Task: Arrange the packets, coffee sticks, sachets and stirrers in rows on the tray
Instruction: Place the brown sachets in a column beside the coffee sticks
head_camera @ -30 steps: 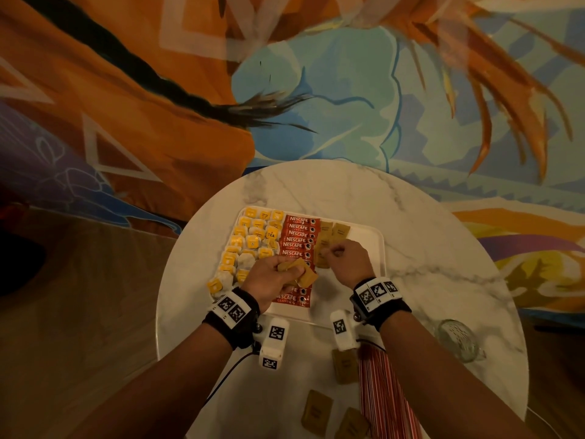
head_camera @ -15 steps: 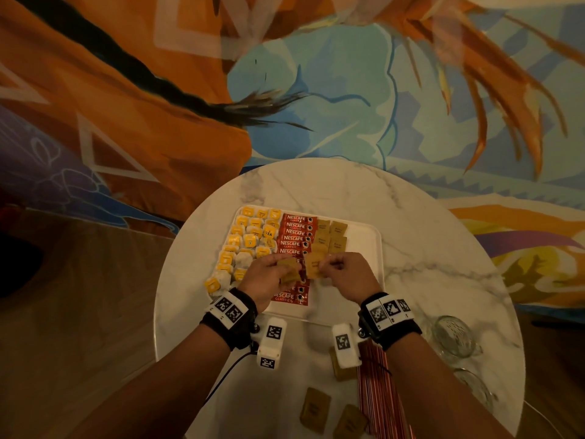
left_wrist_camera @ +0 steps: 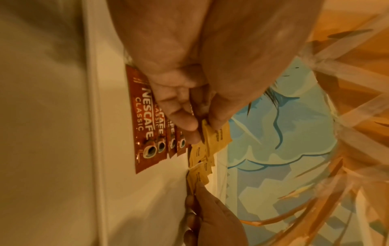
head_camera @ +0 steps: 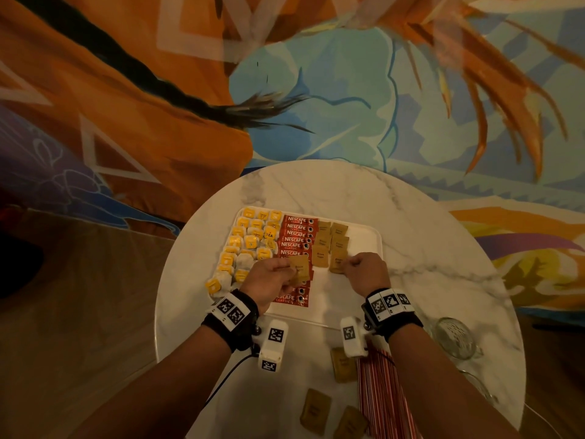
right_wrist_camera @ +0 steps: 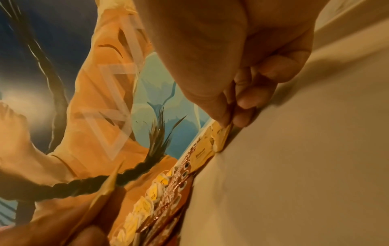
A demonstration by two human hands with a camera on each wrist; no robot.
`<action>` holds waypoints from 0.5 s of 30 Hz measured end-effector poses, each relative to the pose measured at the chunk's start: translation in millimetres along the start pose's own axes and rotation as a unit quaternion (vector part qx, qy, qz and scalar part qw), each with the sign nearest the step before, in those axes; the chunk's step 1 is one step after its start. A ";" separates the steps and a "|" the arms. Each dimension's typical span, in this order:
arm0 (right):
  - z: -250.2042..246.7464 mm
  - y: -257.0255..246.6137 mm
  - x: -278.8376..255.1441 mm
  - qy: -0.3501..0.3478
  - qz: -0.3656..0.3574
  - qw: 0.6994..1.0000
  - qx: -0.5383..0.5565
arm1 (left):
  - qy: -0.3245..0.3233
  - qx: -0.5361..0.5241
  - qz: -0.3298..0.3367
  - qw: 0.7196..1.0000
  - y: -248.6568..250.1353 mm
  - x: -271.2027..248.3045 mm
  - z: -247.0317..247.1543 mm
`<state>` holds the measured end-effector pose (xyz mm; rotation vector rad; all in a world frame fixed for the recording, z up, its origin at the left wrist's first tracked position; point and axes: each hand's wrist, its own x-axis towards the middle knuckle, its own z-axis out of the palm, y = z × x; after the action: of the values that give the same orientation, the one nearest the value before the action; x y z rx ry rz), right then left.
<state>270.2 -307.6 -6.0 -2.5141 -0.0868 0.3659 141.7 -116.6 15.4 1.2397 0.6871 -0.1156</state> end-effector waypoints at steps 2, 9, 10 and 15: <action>-0.2 -1.1 -0.3 0.005 -0.002 1.000 -0.013 | 0.010 0.002 0.000 1.000 1.1 -0.4 0.8; -4.9 -7.0 -8.1 0.019 -0.009 1.000 -0.009 | 0.008 0.012 0.003 1.000 2.6 -1.2 1.7; -5.7 -9.0 -10.5 0.013 -0.023 1.000 0.010 | 0.006 0.020 0.007 1.000 3.3 -1.5 2.0; -8.9 -23.0 -26.4 -0.101 -0.107 0.985 0.091 | 0.015 0.060 0.029 0.998 8.8 0.1 6.7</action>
<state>247.8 -297.3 20.4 -2.2543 -0.3824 0.5132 148.4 -119.5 23.6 1.3778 0.6771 -0.0930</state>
